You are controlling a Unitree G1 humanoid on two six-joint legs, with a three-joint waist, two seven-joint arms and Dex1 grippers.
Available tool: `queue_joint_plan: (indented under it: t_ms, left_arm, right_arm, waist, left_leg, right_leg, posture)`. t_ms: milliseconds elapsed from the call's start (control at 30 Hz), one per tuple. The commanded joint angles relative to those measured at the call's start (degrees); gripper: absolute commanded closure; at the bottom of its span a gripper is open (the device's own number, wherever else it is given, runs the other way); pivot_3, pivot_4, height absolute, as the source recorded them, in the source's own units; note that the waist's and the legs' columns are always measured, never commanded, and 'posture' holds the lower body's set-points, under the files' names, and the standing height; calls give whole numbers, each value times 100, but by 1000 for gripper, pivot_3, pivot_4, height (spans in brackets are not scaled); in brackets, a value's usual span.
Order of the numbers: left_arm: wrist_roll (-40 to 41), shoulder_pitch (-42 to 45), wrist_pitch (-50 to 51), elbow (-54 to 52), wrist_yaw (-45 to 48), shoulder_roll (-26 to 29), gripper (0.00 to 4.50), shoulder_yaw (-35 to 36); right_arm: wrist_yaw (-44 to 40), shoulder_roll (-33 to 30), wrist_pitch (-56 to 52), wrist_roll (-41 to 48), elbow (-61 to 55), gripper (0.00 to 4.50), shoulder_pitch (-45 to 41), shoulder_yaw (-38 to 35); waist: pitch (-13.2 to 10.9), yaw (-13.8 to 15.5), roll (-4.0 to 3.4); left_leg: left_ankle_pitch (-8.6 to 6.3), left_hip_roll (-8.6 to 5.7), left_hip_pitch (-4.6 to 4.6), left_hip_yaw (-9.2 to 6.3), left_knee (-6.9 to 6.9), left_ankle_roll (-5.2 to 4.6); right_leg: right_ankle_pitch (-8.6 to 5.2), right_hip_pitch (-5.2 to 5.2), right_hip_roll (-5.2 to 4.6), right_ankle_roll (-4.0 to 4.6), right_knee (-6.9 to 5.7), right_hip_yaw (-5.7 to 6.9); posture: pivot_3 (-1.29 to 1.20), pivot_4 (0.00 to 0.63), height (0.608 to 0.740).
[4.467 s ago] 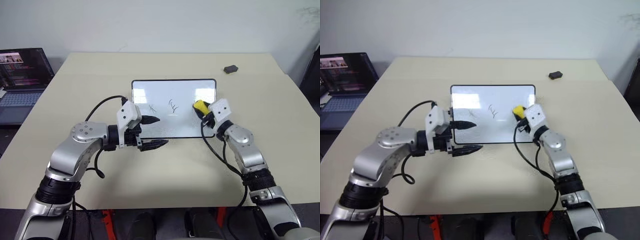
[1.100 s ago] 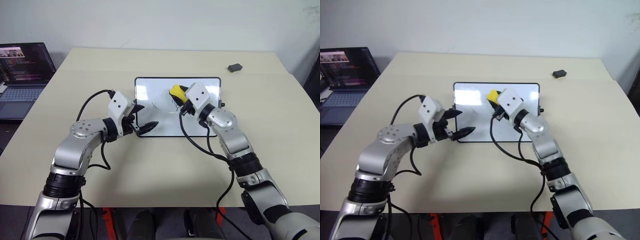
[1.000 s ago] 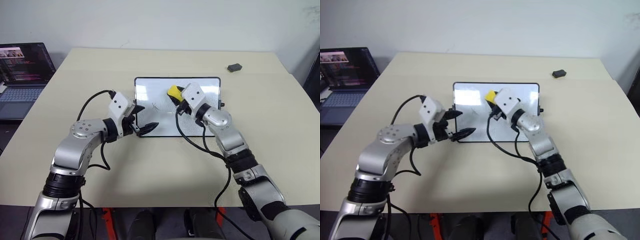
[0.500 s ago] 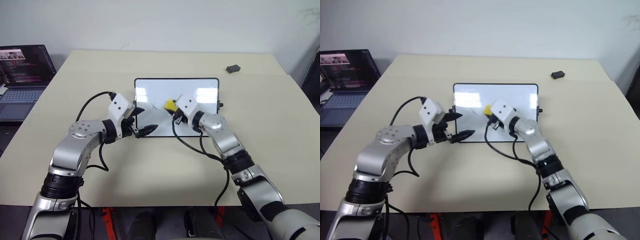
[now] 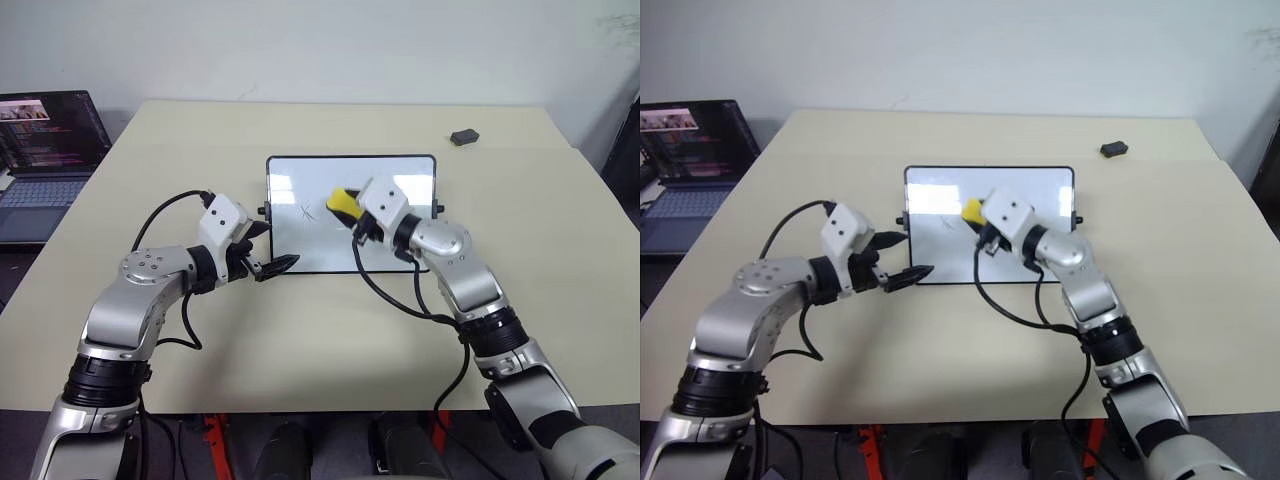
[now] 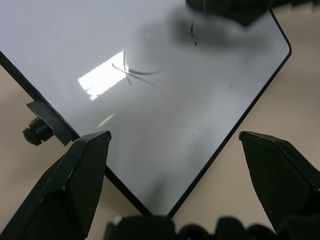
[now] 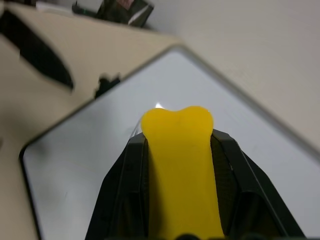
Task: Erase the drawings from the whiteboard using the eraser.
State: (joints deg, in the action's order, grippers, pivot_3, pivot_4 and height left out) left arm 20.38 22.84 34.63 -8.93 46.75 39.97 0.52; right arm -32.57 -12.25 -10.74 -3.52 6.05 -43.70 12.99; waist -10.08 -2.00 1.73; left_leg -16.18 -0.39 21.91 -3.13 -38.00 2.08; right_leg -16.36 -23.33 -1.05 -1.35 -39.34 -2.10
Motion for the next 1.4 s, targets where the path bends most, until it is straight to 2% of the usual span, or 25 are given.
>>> queue_joint_plan:
  t_ms: [33,200,300,533,700,900,1067,1400]
  left_arm:
    - [25,4,-89,-142,42,58,0,106]
    - [91,-10,-53,-263,166,29,0,11]
    - [154,11,-15,-379,314,49,0,-27]
    - [148,143,5,-363,306,-5,0,-31]
    - [139,185,-19,-315,311,-13,0,-54]
    - [120,189,-65,-247,304,9,0,-45]
    - [125,140,-75,-269,304,21,0,-30]
    - [145,136,-84,-321,387,-17,0,-96]
  right_arm:
    - [383,-37,274,-134,241,3218,-262,-236]
    - [743,-157,692,-418,1289,3218,-441,-182]
    - [673,-206,740,-605,1692,3218,-232,47]
    - [-91,-318,114,-811,1243,3219,586,701]
    - [-370,-362,-326,-897,893,3219,868,979]
    - [-231,-365,-156,-740,344,3219,701,683]
    - [102,-342,17,-616,-149,3220,357,203]
    - [1211,-305,700,-976,1468,3220,-148,-74]
  waist:
    - [0,11,0]
    - [0,24,0]
    - [0,11,0]
    - [6,-17,4]
    - [7,-21,5]
    - [5,-15,5]
    - [3,-6,3]
    - [3,9,3]
  left_leg:
    - [0,0,2,0,1,0]
    - [-1,-2,4,0,5,0]
    - [-1,-2,7,5,7,-1]
    - [-2,0,-11,6,4,-2]
    - [-1,-2,-30,7,-5,-2]
    - [3,-3,-44,6,-8,-2]
    - [3,-3,-12,4,-7,-2]
    - [1,-2,7,7,6,-3]
  right_leg:
    - [0,0,-1,0,6,0]
    - [1,4,-3,1,21,1]
    - [1,2,-2,1,23,-2]
    - [2,16,-1,0,13,-3]
    - [3,21,0,-1,-23,-6]
    - [2,25,1,-1,-45,-7]
    - [2,1,1,-1,-32,-6]
    - [3,2,-1,0,23,-4]
  posture:
    - [0,150,740]
    - [0,150,740]
    - [0,150,740]
    - [0,150,740]
    - [0,150,740]
    - [0,150,740]
    - [0,150,740]
    - [0,150,740]
